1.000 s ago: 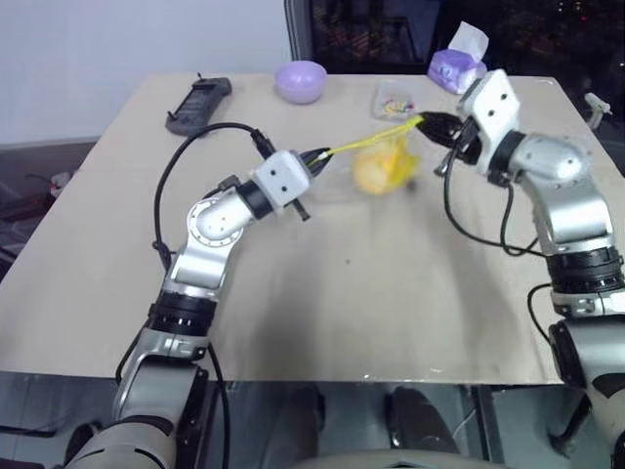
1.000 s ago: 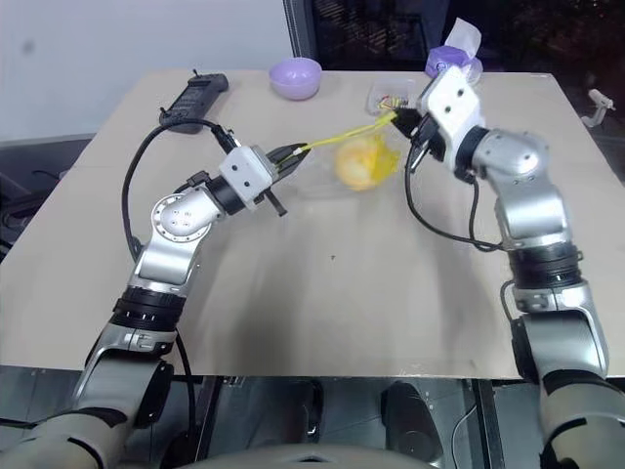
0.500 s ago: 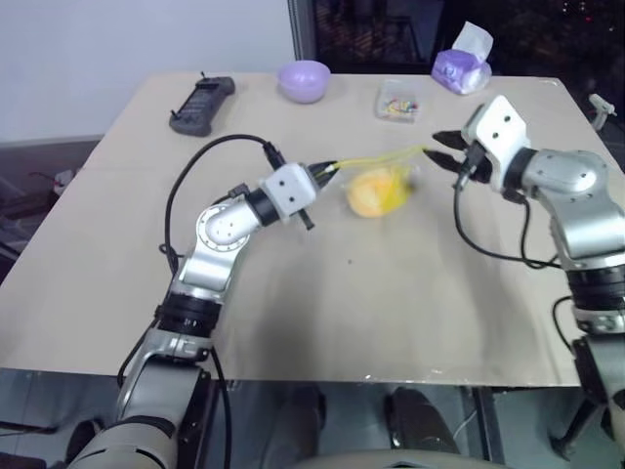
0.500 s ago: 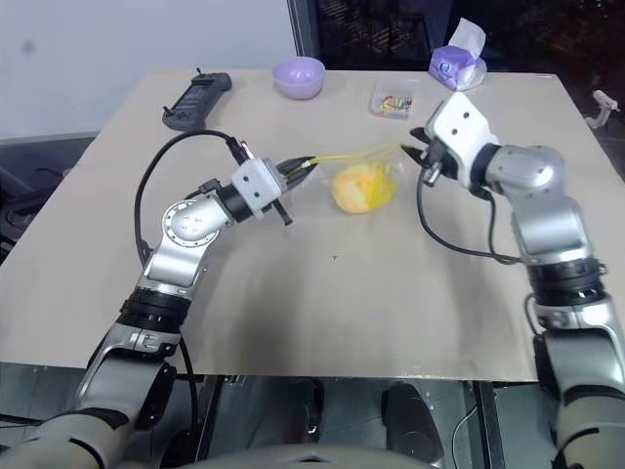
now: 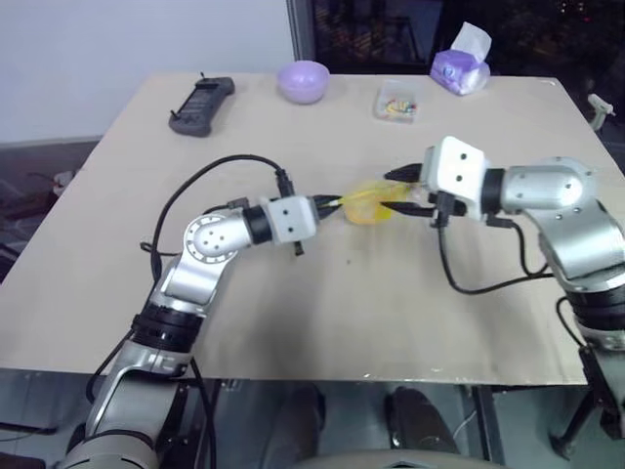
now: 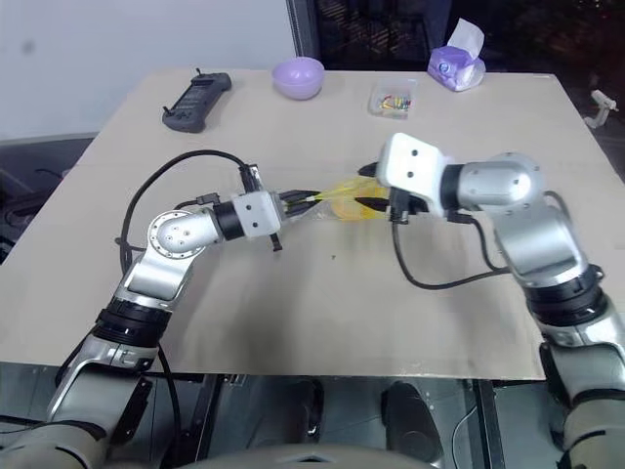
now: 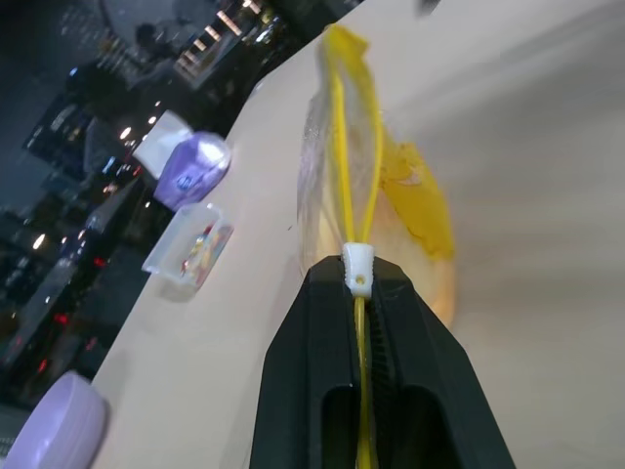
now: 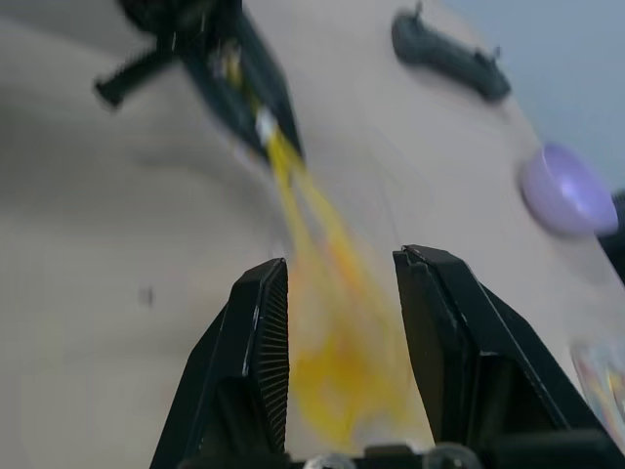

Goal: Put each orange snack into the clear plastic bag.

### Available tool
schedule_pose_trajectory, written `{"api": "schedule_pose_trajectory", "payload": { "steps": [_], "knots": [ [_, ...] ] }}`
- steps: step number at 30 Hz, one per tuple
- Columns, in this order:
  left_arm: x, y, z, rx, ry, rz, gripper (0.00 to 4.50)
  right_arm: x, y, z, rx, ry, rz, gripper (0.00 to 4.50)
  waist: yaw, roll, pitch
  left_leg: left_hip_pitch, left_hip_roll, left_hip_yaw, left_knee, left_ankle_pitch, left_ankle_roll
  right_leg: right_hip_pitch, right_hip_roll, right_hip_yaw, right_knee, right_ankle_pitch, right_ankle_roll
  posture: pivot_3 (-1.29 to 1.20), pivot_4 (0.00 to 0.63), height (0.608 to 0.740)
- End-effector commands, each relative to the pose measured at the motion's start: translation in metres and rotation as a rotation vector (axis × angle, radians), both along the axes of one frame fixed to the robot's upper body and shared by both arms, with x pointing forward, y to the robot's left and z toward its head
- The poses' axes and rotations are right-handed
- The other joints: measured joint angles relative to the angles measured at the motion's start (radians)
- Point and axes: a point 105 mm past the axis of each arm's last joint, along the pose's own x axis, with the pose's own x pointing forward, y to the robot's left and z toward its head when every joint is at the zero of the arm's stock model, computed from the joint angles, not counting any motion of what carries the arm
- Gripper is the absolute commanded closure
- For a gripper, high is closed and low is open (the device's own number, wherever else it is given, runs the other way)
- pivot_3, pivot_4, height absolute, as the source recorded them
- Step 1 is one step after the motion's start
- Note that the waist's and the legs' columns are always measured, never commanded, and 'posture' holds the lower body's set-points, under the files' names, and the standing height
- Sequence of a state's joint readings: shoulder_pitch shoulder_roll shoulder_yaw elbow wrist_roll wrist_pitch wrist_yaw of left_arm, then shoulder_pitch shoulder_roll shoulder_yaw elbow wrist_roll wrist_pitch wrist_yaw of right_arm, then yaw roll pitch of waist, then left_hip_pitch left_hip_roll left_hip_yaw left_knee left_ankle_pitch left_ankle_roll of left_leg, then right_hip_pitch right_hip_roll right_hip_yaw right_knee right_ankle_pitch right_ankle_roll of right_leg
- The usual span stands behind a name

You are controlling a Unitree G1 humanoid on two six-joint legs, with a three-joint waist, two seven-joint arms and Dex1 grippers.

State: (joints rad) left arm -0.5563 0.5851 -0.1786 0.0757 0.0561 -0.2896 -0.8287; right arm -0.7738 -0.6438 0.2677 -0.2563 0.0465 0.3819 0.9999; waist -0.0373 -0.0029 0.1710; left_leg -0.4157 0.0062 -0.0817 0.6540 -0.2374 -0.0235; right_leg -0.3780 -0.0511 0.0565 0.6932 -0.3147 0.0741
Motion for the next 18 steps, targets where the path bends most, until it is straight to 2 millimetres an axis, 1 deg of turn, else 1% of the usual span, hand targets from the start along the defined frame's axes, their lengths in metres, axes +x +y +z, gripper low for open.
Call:
{"api": "schedule_pose_trajectory", "payload": {
  "steps": [1,4,9,15,18],
  "knots": [
    [-0.006,-0.007,0.013,0.054,-0.089,-0.040,4.50,0.001,0.019,0.007,0.036,-0.069,0.033,2.61,-0.001,0.000,0.000,0.000,0.000,0.000,0.000,0.000,0.000,0.000,0.000,0.000,0.000,0.000,0.000,0.00,0.150,0.740],
    [-0.008,-0.009,0.013,0.099,-0.133,-0.053,4.50,-0.002,0.034,-0.004,0.030,-0.064,0.085,2.61,-0.004,0.000,0.000,0.000,0.000,0.000,0.000,0.000,0.000,0.000,0.000,0.000,0.000,0.000,0.000,0.00,0.150,0.740],
    [-0.009,-0.015,0.019,0.092,-0.187,-0.054,4.50,-0.005,0.040,-0.008,0.034,-0.060,0.119,2.61,-0.004,0.000,0.000,0.000,0.000,0.000,0.000,0.000,0.000,0.000,0.000,0.000,0.000,0.000,0.000,0.00,0.150,0.740],
    [-0.012,-0.019,0.020,0.063,-0.181,-0.059,4.50,-0.006,0.043,-0.014,0.033,-0.051,0.133,2.61,-0.004,0.000,0.000,0.000,0.000,-0.001,0.000,0.000,0.000,0.000,0.000,0.000,0.000,0.000,0.000,0.00,0.150,0.740],
    [-0.013,-0.020,0.023,0.051,-0.180,-0.059,4.50,-0.004,0.042,-0.015,0.033,-0.052,0.129,3.43,-0.004,0.000,0.000,0.000,0.000,-0.001,0.000,0.000,0.000,0.000,0.000,0.000,0.000,0.000,0.000,0.00,0.150,0.740]
  ]
}}
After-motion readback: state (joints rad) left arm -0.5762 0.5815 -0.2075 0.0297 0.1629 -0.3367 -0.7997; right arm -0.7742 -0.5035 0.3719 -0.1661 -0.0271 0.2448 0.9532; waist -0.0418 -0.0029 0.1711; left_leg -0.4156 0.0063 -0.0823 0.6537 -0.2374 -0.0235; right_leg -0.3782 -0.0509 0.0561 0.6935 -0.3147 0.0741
